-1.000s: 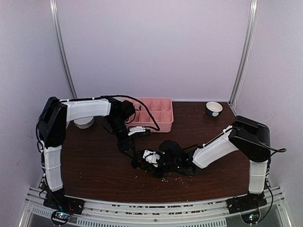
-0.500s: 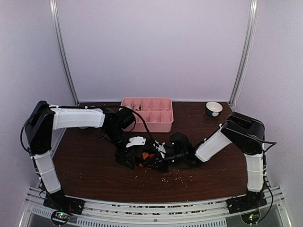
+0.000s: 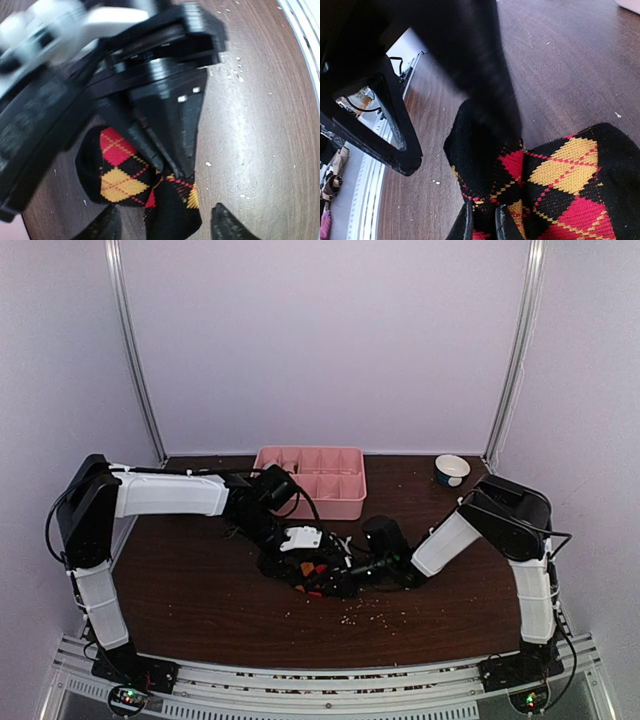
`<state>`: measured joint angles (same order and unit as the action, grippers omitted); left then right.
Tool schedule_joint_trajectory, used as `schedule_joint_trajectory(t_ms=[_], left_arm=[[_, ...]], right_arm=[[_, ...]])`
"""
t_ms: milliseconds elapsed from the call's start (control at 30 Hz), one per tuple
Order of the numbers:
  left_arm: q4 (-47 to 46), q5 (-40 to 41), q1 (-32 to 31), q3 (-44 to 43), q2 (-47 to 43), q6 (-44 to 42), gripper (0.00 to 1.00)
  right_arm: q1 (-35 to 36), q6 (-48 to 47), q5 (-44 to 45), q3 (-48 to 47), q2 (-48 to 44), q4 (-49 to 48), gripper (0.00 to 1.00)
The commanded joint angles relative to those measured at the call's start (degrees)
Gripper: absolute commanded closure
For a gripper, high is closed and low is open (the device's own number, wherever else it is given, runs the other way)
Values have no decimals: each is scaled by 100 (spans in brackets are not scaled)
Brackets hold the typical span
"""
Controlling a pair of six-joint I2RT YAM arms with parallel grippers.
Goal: Roll the socks
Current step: Roll the sock at the center of the board.
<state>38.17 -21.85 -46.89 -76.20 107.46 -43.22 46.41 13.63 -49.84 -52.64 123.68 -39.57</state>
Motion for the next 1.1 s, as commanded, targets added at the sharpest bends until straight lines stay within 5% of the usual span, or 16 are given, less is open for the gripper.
schedule_joint_trajectory(t_ms=[0, 433, 533, 667, 700, 1000, 1067], left_arm=[[-62, -116, -89, 120, 108, -244, 45], [244, -33, -136, -333, 779, -199, 53], [252, 11, -137, -413, 860, -208, 65], [581, -210, -110, -645, 1003, -196, 92], [725, -287, -103, -722, 1072, -202, 100], [2335, -866, -13, -1225, 1587, -346, 100], [2623, -1013, -15, -1239, 1585, -340, 100]], right_arm=[[-277, 182, 791, 387, 965, 2186, 100], [-449, 385, 712, 385, 1189, 2168, 100], [-449, 435, 648, 408, 1210, 2087, 100], [-449, 514, 603, 530, 1101, 1716, 98], [-449, 536, 599, 592, 1019, 1531, 96], [-375, 710, 531, 1524, 225, -504, 70], [-343, 692, 661, 1729, -16, -828, 57]])
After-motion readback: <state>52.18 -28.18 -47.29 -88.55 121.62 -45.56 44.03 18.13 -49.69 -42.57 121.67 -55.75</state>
